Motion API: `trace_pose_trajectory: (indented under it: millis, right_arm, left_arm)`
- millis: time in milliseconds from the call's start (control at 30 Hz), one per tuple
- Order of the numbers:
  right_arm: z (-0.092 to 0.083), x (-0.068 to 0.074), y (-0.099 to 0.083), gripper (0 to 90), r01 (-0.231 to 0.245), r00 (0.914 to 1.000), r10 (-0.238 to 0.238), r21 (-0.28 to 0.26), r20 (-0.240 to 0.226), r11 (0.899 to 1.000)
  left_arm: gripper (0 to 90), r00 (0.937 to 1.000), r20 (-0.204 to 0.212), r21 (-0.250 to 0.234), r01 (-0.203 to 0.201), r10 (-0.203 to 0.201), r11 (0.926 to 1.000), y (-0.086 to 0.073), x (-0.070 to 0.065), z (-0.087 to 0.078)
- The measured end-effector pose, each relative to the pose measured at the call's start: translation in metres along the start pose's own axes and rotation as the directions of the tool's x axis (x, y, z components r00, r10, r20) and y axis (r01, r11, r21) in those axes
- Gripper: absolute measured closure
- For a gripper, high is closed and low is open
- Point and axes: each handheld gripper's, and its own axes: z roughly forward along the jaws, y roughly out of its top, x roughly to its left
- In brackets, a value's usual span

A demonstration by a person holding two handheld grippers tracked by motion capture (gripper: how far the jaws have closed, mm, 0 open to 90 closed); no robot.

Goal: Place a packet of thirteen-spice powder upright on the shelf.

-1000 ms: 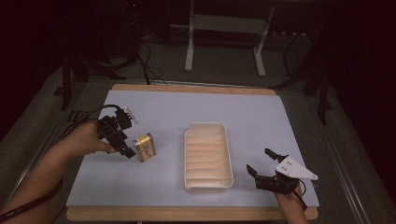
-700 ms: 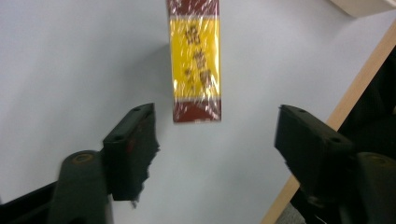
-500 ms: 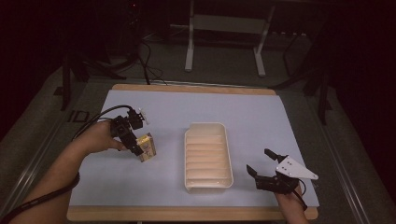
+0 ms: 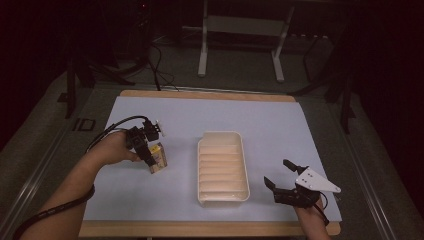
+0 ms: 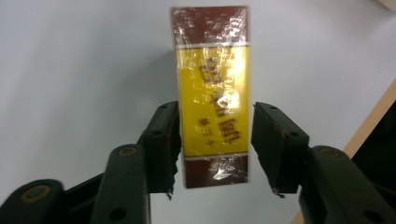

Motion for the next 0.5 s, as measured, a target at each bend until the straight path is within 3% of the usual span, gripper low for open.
trace_pose_trajectory:
  millis: [200, 267, 500]
  right_arm:
    - [0.000, 0.000, 0.000, 13.7, 0.001, 1.0000, -0.001, 0.000, 0.000, 1.000]
    - [0.000, 0.000, 0.000, 13.7, 0.001, 1.0000, -0.001, 0.000, 0.000, 1.000]
    - [0.000, -0.001, 0.000, 13.7, -0.003, 1.0000, 0.003, 0.003, 0.004, 1.000]
  left_arm:
    - [65.7, 0.9991, -0.032, -0.031, -0.029, 0.028, 0.9991, -0.004, 0.000, 0.001]
    - [66.2, 0.9983, -0.045, -0.048, -0.040, 0.037, 0.9981, -0.007, 0.000, 0.000]
    - [67.3, 0.9992, -0.025, -0.090, -0.032, 0.030, 0.9955, -0.016, 0.003, -0.004]
